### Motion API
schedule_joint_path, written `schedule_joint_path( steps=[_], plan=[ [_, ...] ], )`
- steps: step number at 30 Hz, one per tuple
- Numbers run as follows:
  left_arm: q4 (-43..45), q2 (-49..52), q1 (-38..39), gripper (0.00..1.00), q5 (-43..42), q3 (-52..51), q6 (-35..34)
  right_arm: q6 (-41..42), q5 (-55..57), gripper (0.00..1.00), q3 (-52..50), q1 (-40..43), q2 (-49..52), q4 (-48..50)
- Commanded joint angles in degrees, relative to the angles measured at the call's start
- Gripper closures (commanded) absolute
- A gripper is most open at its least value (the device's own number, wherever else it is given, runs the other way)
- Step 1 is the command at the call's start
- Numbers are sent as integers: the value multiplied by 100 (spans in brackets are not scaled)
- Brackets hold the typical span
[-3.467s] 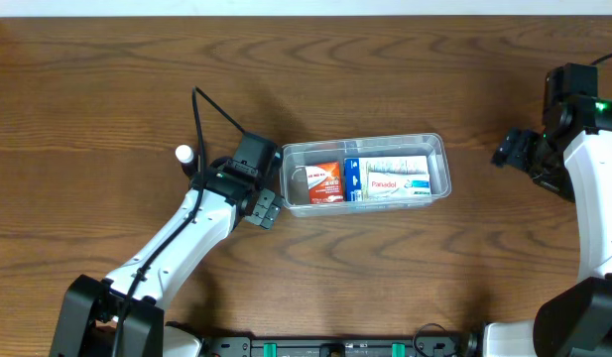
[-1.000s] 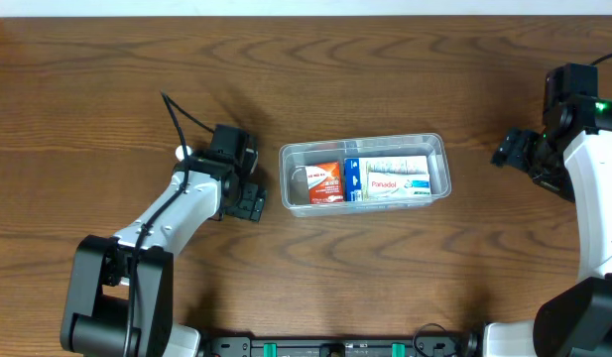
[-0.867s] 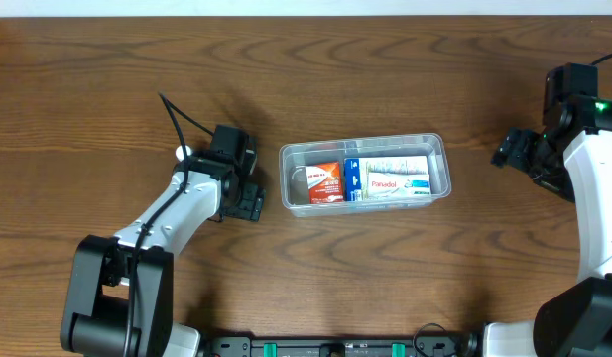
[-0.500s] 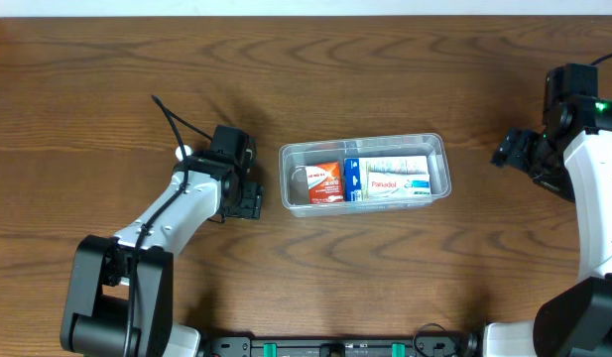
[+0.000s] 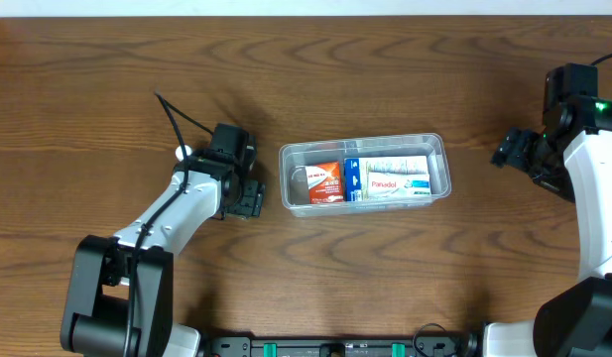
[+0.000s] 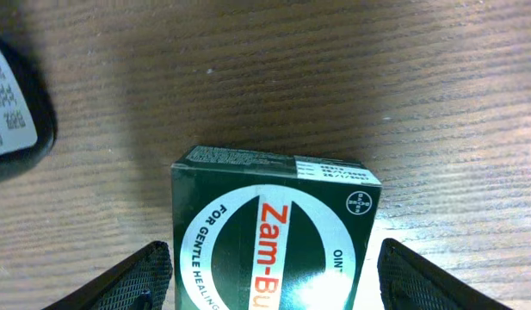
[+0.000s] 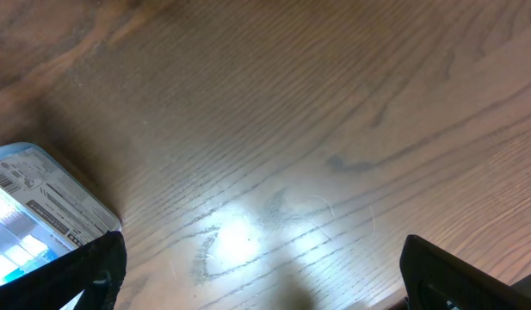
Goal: Pack container
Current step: 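Lift the green tin with the left gripper and carry it over the container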
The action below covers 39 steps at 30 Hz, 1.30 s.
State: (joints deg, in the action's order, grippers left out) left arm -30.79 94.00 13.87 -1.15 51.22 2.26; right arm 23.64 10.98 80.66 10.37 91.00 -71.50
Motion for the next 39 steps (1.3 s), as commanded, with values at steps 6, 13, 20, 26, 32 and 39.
schedule_joint_path(
  steps=[6,13,20,26,32,39],
  plan=[
    [11,52,-31,23,7,-26,385,28,37,1,-4,33,-24,-2],
    [83,184,-31,23,7,-61,588,31,37,1,-4,33,-24,-2],
    [177,479,-31,23,4,-61,584,28,37,1,-4,33,-24,-2],
    [179,584,-31,23,7,-61,584,31,37,1,-4,33,-24,-2],
    [179,581,-31,40,7,-59,455,31,37,1,-4,33,-24,-2],
    [125,566,-31,40,7,68,138,28,37,1,-4,33,-24,-2]
  ],
)
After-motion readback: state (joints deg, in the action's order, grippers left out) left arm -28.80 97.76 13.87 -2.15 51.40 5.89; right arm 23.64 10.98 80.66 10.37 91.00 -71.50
